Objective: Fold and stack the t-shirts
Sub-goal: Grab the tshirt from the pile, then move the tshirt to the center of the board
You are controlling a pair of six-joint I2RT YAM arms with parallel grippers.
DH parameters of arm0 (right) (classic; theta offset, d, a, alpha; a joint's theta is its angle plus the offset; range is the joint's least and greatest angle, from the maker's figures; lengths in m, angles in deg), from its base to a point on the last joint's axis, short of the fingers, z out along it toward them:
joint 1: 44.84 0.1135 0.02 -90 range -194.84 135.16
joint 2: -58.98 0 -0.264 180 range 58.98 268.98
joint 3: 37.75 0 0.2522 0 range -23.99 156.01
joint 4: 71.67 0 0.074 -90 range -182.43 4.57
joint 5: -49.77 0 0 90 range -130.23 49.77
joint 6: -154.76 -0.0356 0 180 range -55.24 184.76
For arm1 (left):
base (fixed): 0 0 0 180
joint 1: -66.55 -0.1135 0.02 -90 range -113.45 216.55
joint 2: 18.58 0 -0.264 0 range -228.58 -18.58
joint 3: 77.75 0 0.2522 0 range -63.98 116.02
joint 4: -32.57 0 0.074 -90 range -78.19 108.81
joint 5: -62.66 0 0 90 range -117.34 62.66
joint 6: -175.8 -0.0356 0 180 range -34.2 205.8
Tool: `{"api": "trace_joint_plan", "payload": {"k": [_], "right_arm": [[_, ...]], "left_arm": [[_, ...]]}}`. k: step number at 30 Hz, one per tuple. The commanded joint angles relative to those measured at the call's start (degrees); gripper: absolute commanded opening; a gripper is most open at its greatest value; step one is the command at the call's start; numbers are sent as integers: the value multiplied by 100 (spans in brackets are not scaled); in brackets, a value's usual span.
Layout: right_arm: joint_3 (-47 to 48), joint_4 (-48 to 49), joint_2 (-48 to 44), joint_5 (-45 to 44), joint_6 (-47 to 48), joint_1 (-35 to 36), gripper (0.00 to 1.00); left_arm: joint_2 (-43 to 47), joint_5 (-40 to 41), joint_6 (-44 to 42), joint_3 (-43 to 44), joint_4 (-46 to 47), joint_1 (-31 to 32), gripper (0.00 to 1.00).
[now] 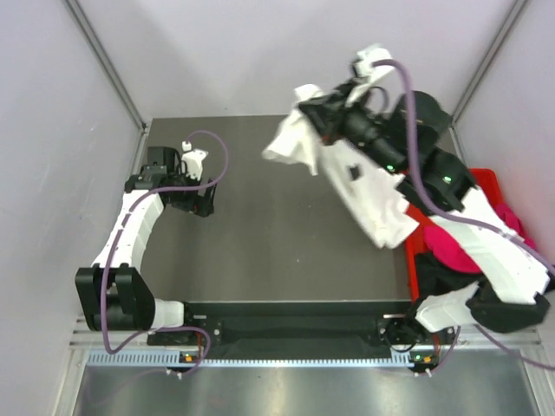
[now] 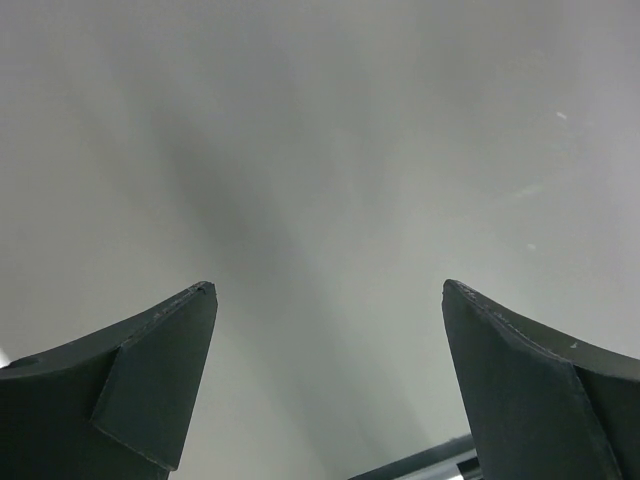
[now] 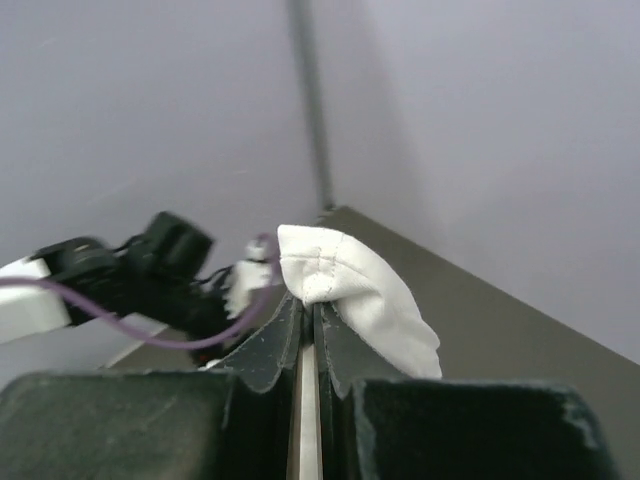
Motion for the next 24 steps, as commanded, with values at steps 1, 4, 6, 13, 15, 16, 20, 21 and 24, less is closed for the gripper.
{"api": "trace_joint_plan", "payload": {"k": [1,4,6,13,15,16,20,21,24], "right_arm": [[815,764,571,1540,-18,468,0],[887,1020,827,1598,-265,468,0],[730,1011,863,1309,-195,451,0],[-1506,599,555,359,-1002,-541,0],[-2116,361,459,358,-1310,-1094,0],[-2702,326,432,358,-1372,-1270,0],[-3594,230,702,147,-1461,-2122,1],[-3604,99,835,43,-1443,-2220,14],[-3122,-876,1494,-932,-1285,-2318,59]], "left_arm": [[226,642,238,332,133,-71,99],[278,818,282,437,116,-124,99],[296,932,273,464,124,-159,99],[244,1548,53,315,239,-221,99],[208,1382,-69,236,221,-212,99],[200,1268,-131,140,186,-221,98],[59,662,-421,-63,107,-212,94],[33,565,-439,-89,98,-212,93],[-64,134,-465,-142,54,-203,89]]}}
